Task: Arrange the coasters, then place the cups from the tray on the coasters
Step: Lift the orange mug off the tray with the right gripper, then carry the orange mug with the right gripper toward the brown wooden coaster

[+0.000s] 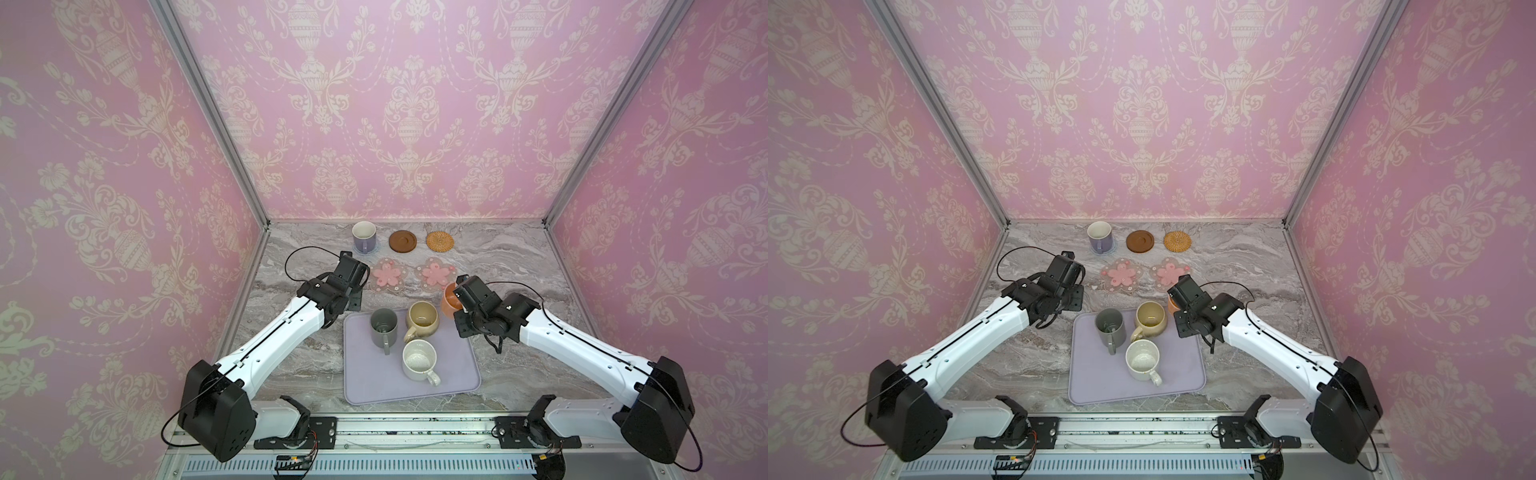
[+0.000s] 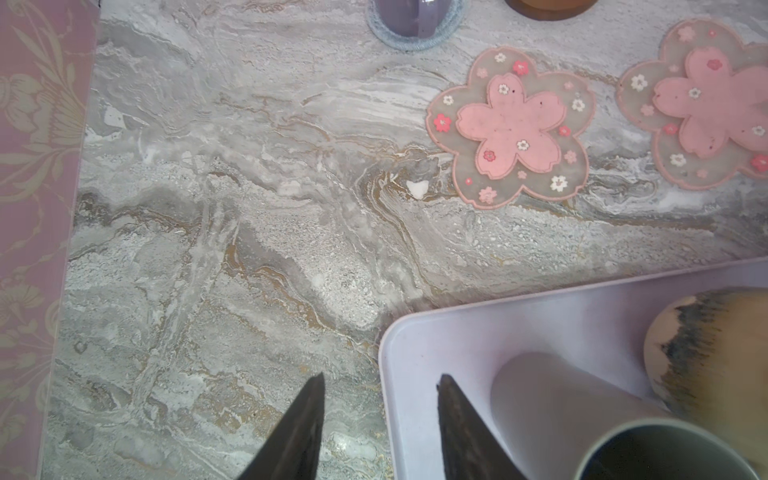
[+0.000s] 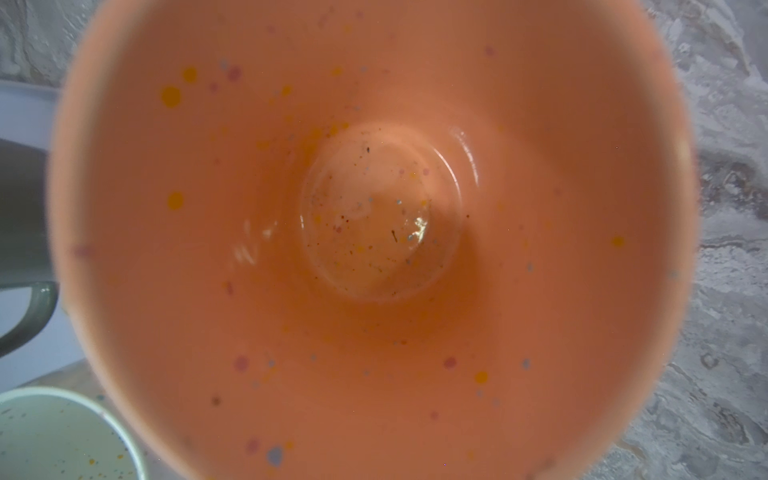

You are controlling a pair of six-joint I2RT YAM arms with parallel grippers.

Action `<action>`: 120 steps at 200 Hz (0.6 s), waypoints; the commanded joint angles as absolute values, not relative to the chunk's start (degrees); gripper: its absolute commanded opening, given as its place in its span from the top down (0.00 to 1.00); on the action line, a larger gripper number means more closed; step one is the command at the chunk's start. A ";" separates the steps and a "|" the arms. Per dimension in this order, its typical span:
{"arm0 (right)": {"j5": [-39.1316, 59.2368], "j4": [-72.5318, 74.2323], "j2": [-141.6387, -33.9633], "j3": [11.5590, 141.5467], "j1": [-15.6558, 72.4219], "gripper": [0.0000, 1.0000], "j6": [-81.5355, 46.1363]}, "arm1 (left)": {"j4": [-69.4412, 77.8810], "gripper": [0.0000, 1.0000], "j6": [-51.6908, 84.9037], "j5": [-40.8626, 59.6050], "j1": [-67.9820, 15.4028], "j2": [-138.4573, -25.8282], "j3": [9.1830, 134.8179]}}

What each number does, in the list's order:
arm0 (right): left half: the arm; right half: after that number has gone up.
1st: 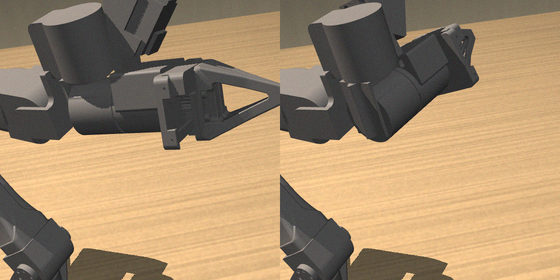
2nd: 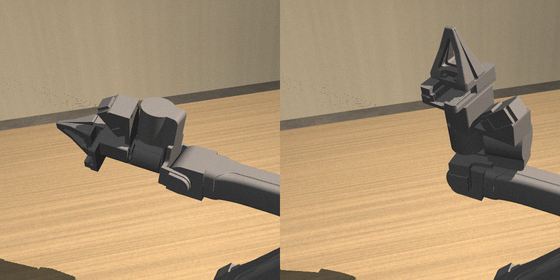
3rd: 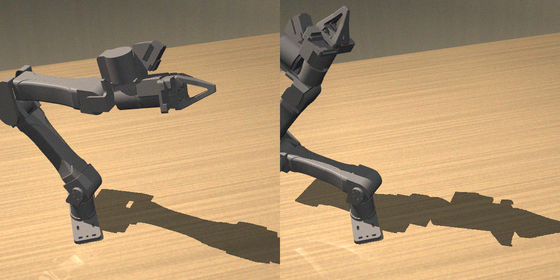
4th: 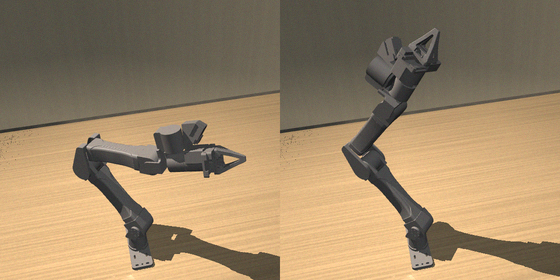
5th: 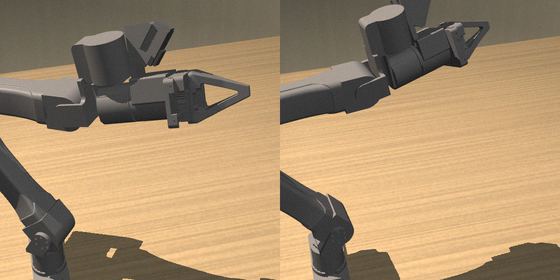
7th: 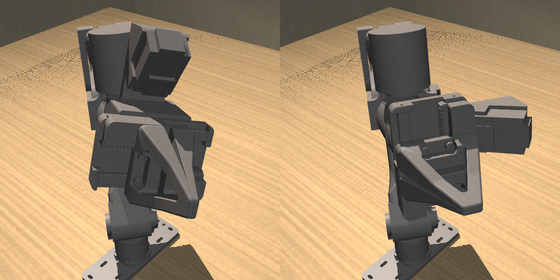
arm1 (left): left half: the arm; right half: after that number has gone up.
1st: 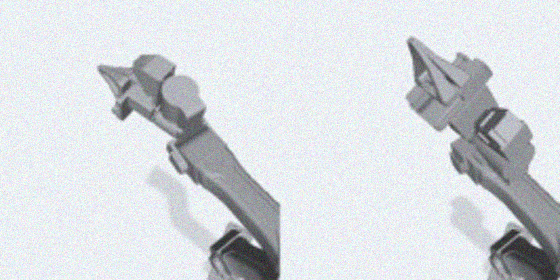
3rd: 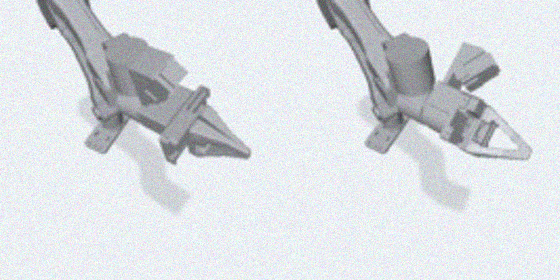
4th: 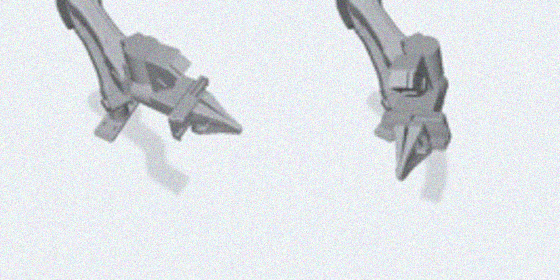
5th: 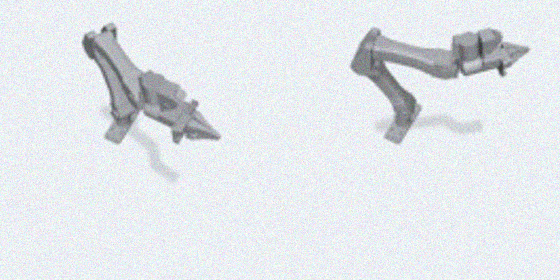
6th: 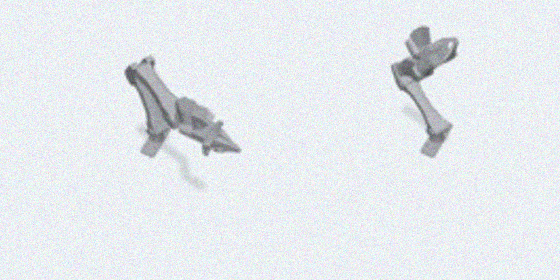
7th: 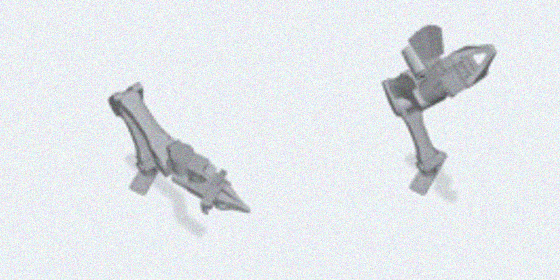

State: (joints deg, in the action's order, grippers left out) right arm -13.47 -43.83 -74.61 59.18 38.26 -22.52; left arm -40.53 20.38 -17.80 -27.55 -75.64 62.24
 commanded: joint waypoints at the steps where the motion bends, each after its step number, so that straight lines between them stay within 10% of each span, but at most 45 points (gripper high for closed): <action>1: -15.04 -42.71 -76.36 64.69 36.93 1.00 -19.82 | -40.34 0.52 17.47 -15.66 -25.70 -75.84 64.64; 120: -7.80 -42.46 -97.82 86.95 31.75 1.00 -13.90 | -40.97 0.52 15.70 -14.28 -18.79 -83.11 71.54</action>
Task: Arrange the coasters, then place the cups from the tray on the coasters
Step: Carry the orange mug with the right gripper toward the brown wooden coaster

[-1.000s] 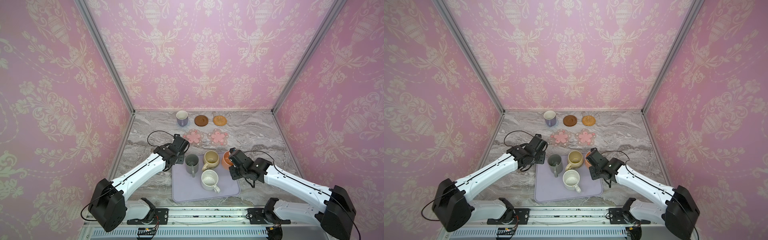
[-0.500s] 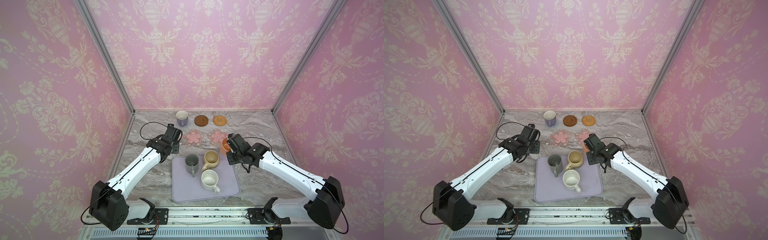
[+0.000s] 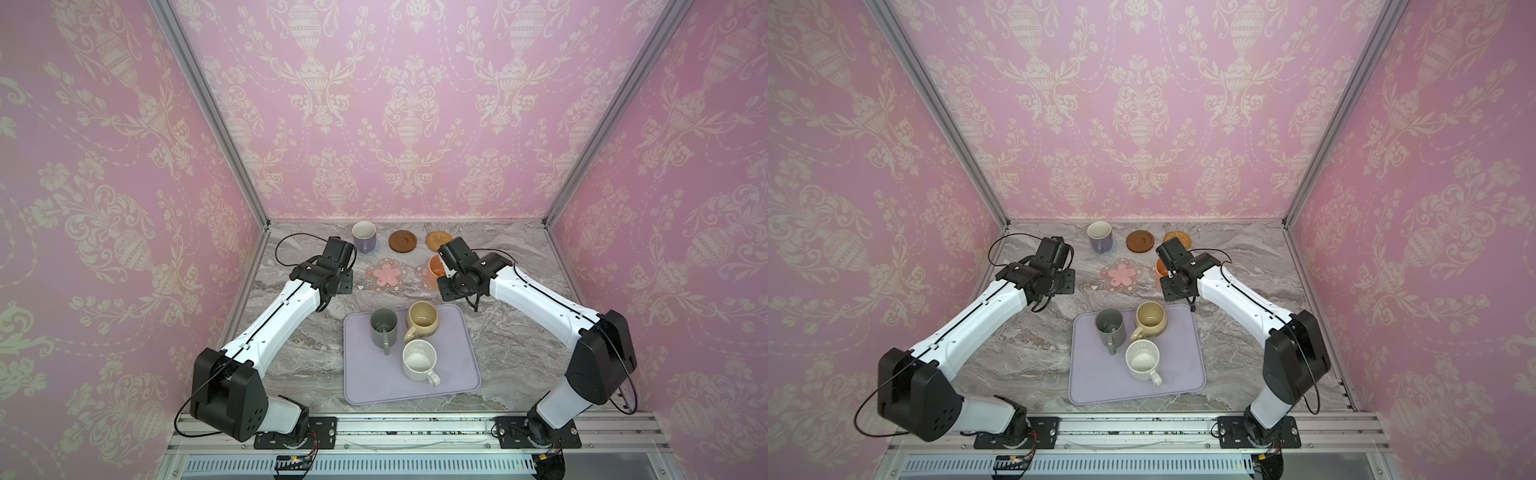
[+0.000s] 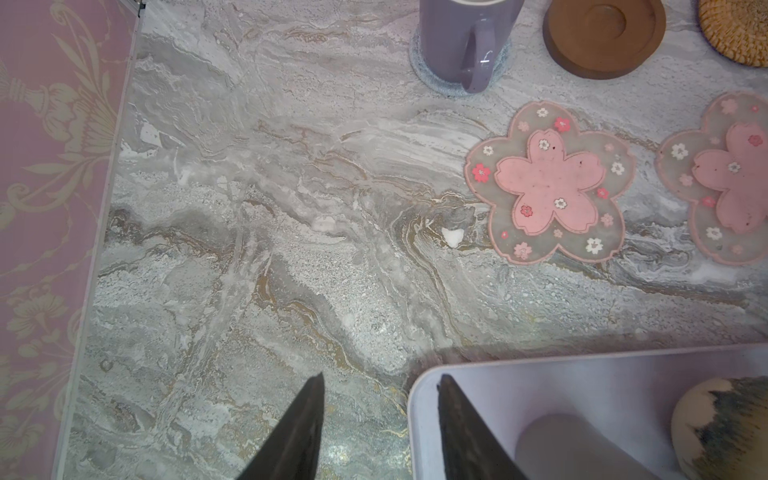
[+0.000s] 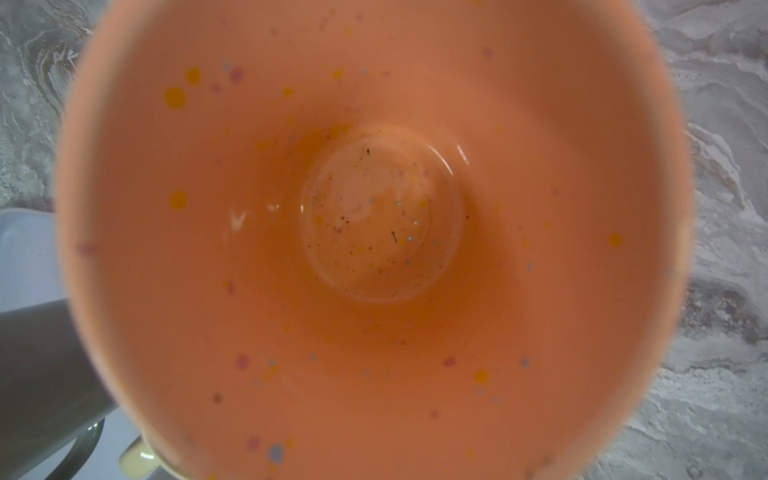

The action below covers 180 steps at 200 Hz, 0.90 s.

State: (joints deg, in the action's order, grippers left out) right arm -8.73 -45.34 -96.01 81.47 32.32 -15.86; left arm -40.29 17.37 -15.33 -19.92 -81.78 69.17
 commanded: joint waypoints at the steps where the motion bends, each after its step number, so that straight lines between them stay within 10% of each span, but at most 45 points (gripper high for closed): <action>1: -7.81 -42.45 -97.95 87.15 31.74 1.00 -13.89 | -40.96 0.53 15.67 -14.26 -18.71 -83.17 71.58; 180: -5.98 -48.61 -130.01 126.32 28.57 1.00 -11.52 | -35.60 0.53 16.03 -8.22 -14.11 -93.24 72.86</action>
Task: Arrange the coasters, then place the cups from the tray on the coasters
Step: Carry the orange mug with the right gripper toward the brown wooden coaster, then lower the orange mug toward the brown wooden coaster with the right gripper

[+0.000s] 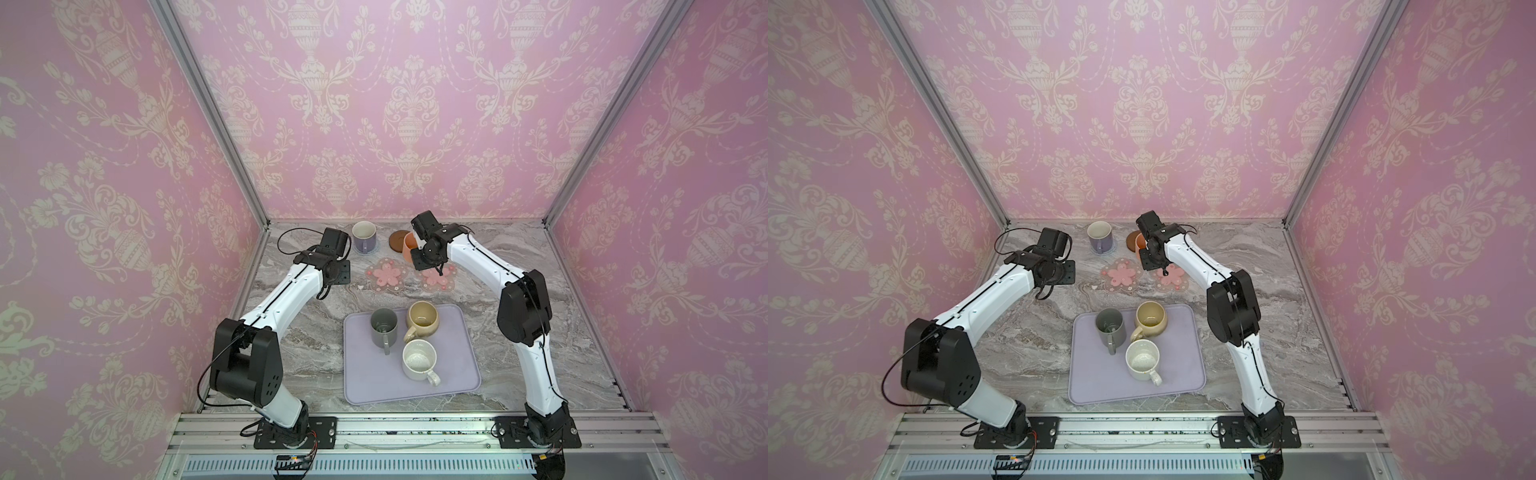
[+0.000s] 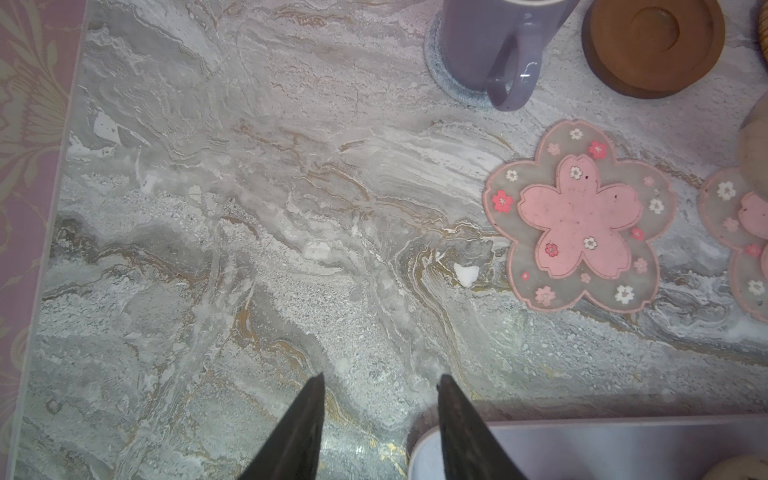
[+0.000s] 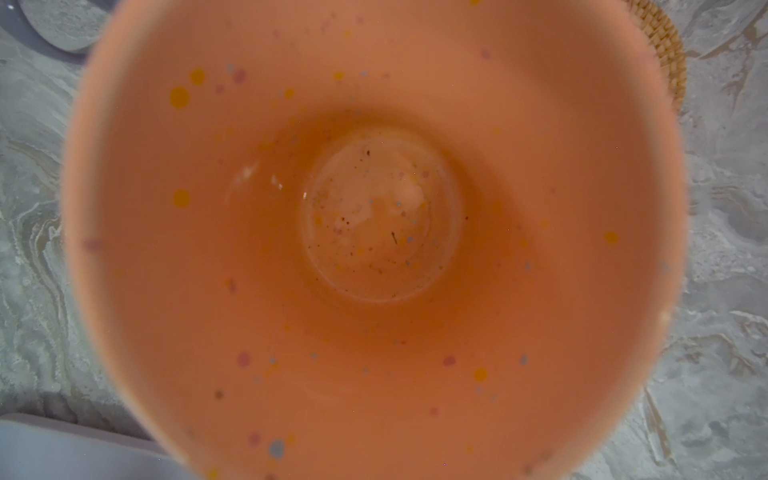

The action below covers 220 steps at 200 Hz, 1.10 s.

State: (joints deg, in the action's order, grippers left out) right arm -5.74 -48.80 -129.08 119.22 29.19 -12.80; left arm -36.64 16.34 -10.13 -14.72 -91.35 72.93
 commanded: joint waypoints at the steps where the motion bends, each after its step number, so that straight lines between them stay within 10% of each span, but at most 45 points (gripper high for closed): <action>1: -5.89 -48.69 -130.18 126.57 28.57 1.00 -11.51 | -35.51 0.53 16.06 -8.15 -14.08 -93.29 72.86; 220: -8.01 -33.32 -143.14 137.99 26.94 1.00 -14.99 | -33.23 0.54 17.88 -3.30 -13.53 -98.86 73.04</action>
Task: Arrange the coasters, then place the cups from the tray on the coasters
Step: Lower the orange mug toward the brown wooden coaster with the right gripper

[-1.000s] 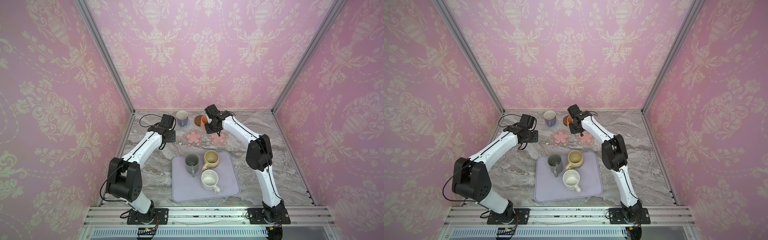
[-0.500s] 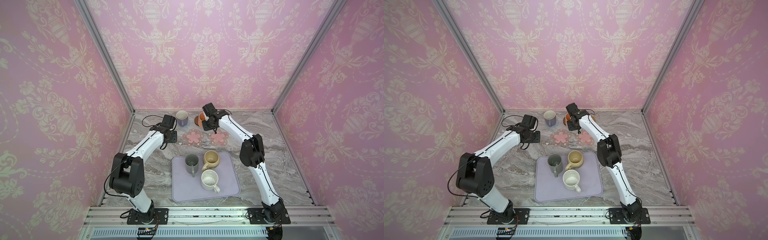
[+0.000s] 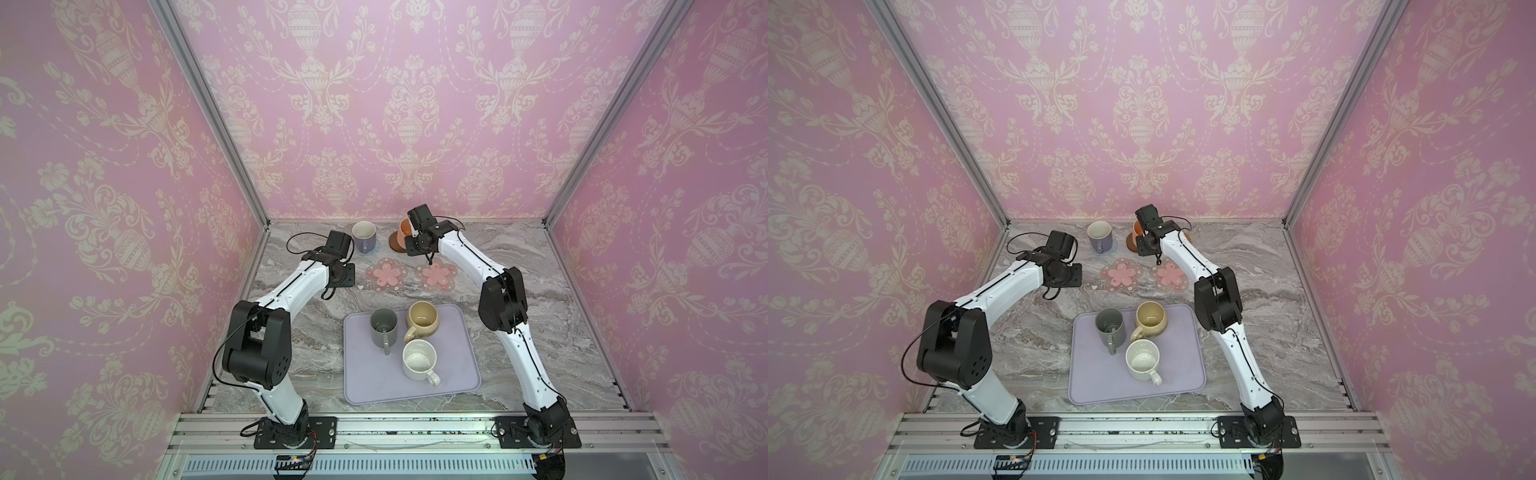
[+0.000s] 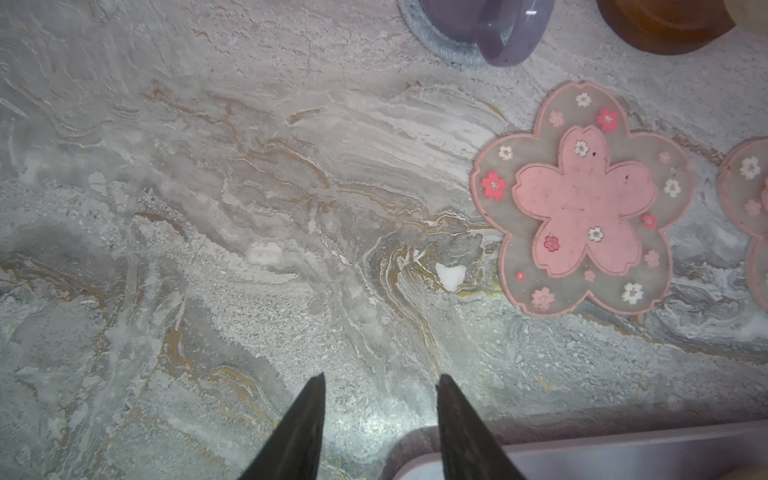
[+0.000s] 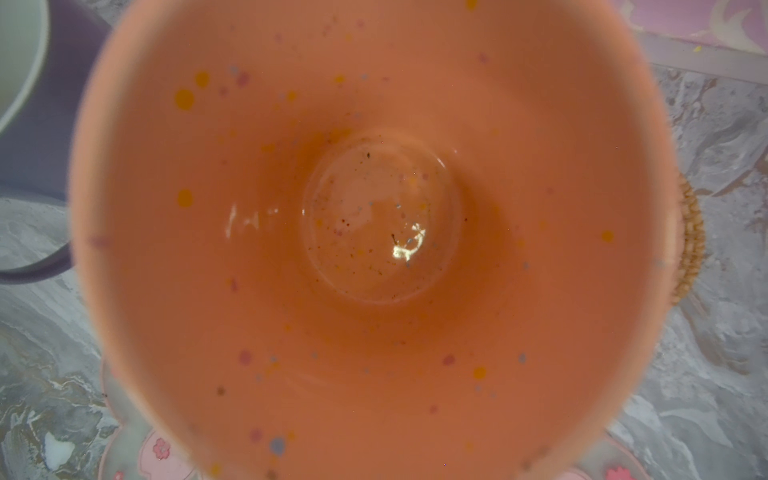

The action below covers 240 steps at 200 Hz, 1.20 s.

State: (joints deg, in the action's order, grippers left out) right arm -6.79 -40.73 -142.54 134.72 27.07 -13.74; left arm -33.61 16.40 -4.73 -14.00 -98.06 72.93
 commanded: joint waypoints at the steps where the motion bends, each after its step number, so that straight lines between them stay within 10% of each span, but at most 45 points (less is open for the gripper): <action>1: -7.96 -33.23 -143.20 137.94 26.92 1.00 -14.96 | -33.27 0.54 17.91 -3.23 -13.53 -98.91 73.04; 148: -5.65 -32.06 -146.80 140.54 26.75 1.00 -16.53 | -32.56 0.54 20.04 -0.95 -13.27 -102.11 72.51; 240: -4.55 -32.23 -146.03 140.45 26.66 0.82 -18.59 | -32.75 0.54 20.37 -0.81 -13.22 -101.95 72.14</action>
